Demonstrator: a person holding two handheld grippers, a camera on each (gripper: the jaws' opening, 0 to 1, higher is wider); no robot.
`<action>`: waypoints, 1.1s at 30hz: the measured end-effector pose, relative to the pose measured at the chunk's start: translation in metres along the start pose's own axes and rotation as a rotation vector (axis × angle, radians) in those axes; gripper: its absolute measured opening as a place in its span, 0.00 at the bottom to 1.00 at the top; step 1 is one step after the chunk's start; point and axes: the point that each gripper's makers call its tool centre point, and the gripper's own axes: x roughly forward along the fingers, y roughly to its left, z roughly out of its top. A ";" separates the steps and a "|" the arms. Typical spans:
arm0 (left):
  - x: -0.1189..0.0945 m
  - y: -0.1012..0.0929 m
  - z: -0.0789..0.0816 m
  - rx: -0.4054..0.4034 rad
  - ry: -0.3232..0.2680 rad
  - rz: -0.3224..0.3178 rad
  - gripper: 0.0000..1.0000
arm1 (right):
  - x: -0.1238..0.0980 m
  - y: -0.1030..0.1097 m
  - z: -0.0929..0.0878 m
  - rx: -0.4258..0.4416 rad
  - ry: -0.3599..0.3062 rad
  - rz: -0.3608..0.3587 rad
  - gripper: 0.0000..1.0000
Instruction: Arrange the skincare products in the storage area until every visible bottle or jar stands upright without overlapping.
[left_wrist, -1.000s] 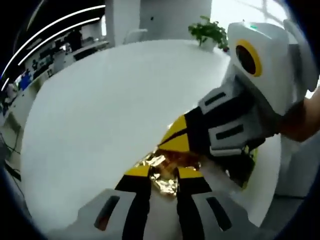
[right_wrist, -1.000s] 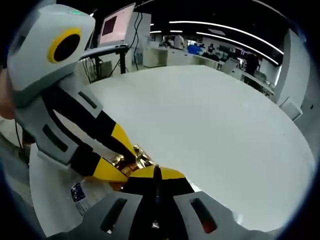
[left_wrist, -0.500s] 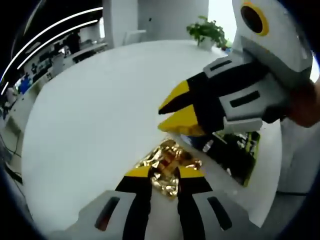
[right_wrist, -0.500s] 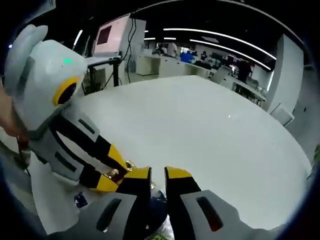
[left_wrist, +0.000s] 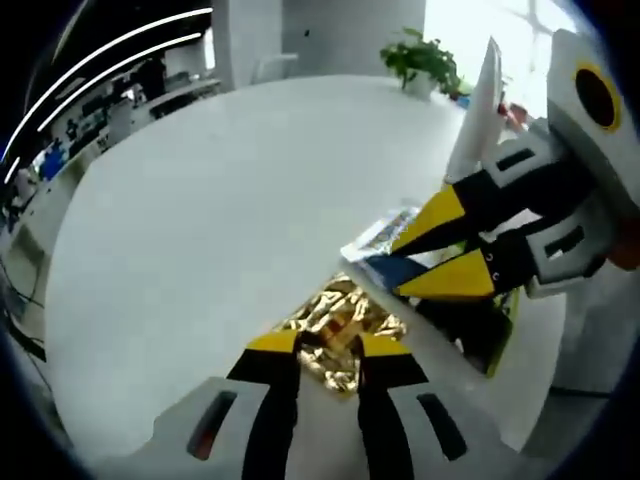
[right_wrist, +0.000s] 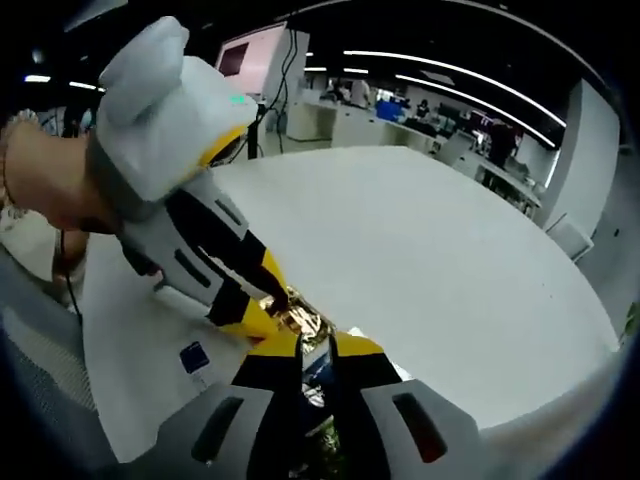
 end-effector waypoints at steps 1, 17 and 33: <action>0.000 0.000 0.000 -0.001 0.002 0.000 0.16 | -0.001 -0.001 0.000 0.003 0.000 0.002 0.11; -0.046 -0.015 0.018 -0.070 -0.082 0.007 0.22 | -0.046 0.014 0.018 -0.105 -0.091 0.030 0.18; -0.109 -0.045 0.007 -0.164 -0.201 0.012 0.49 | -0.126 0.037 -0.003 -0.164 -0.125 0.027 0.41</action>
